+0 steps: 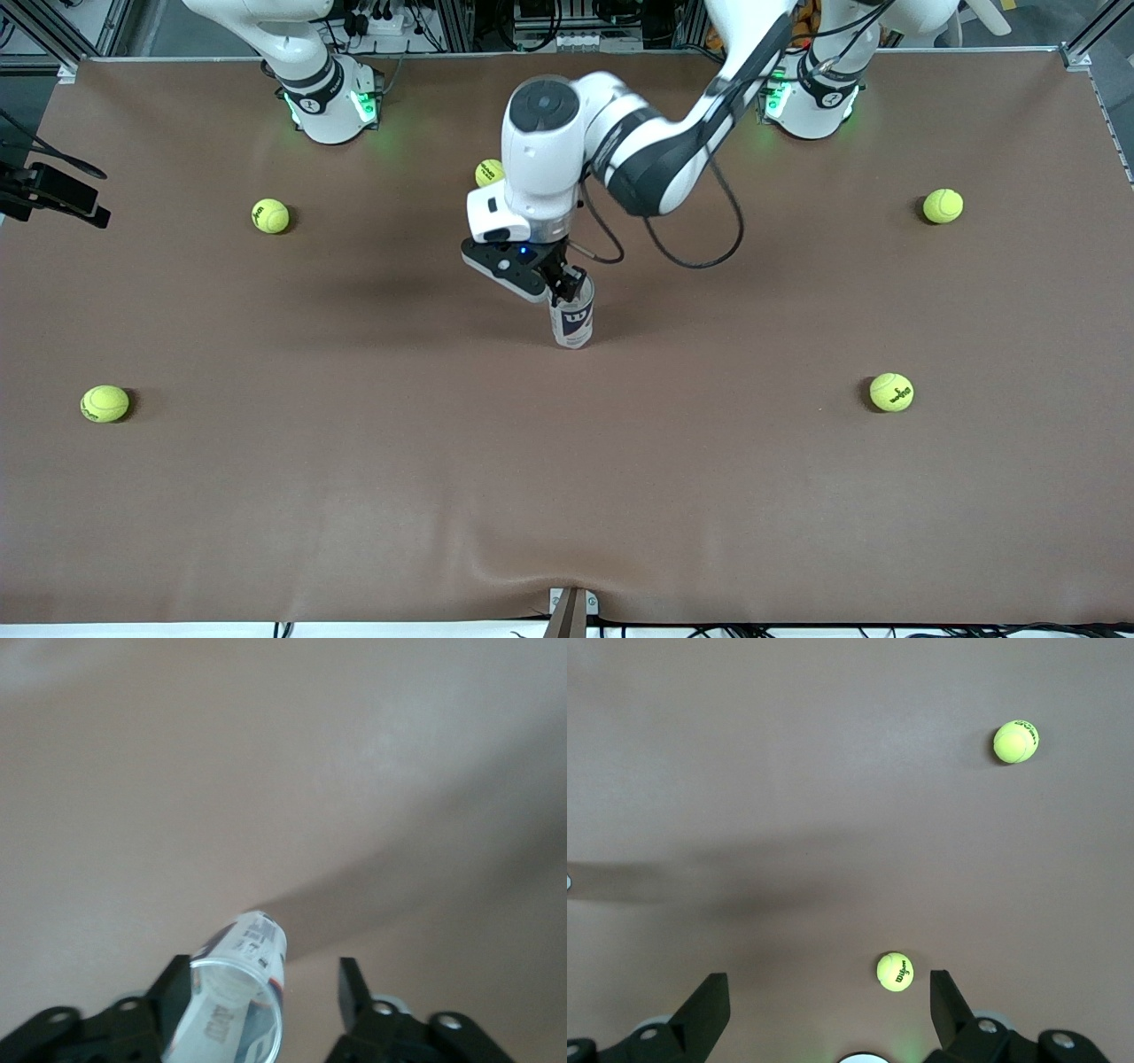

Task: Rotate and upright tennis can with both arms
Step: 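Open the left gripper and raise it off the can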

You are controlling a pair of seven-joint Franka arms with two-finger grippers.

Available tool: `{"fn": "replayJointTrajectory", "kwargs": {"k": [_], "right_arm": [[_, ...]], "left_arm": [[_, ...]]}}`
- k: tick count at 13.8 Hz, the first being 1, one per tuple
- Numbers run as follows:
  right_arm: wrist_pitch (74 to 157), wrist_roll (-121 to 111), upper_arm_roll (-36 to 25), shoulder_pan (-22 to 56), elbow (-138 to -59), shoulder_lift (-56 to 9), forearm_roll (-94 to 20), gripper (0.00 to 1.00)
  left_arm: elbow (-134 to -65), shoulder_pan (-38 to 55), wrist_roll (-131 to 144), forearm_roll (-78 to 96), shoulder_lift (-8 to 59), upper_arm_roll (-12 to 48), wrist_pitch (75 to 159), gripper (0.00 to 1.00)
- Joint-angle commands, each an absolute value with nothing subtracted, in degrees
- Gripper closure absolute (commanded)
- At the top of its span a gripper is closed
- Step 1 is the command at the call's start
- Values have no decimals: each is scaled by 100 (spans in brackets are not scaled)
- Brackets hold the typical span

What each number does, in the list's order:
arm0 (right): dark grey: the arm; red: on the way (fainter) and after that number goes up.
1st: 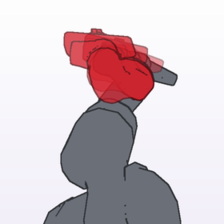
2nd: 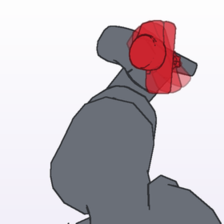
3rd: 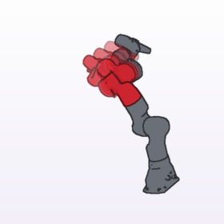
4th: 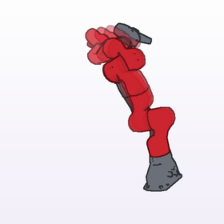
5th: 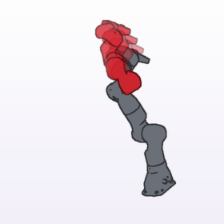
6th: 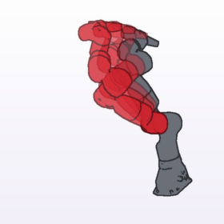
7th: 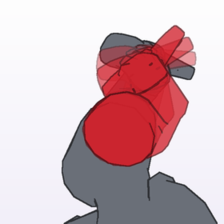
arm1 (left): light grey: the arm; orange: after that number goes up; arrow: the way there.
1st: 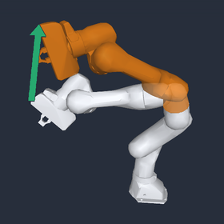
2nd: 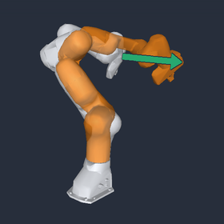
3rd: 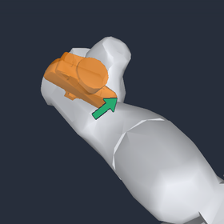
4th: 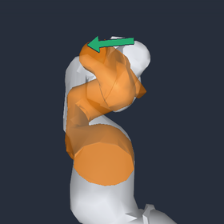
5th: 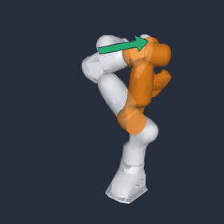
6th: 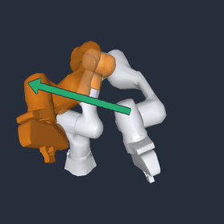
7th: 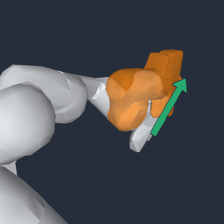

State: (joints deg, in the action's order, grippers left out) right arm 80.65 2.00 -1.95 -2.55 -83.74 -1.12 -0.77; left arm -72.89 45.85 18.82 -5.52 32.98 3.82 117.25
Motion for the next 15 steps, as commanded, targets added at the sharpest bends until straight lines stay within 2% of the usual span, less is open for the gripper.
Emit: {"fn": "replayJointTrajectory", "kwargs": {"k": [1,3,6,9,11,15], "right_arm": [[7989,193,-185,-272,-8253,-149,-18,0],[7989,193,-185,-255,-8253,-149,-18,0],[7989,193,-185,-290,-8227,-149,-9,0],[7989,193,-193,-281,-8218,-149,-9,0],[7989,193,-193,-281,-8218,-149,-9,0],[7989,193,-202,-325,-8209,-149,9,0]], "left_arm": [[-7409,4185,1908,-536,2350,369,10771,0],[-7444,3843,1898,-536,1708,343,10259,0],[-7444,3087,1601,-492,1154,352,9424,0],[-7506,2042,1547,-457,1011,352,9063,0],[-7567,1409,1250,-343,1002,369,8510,0],[-8654,388,598,-123,433,387,8805,0]]}}
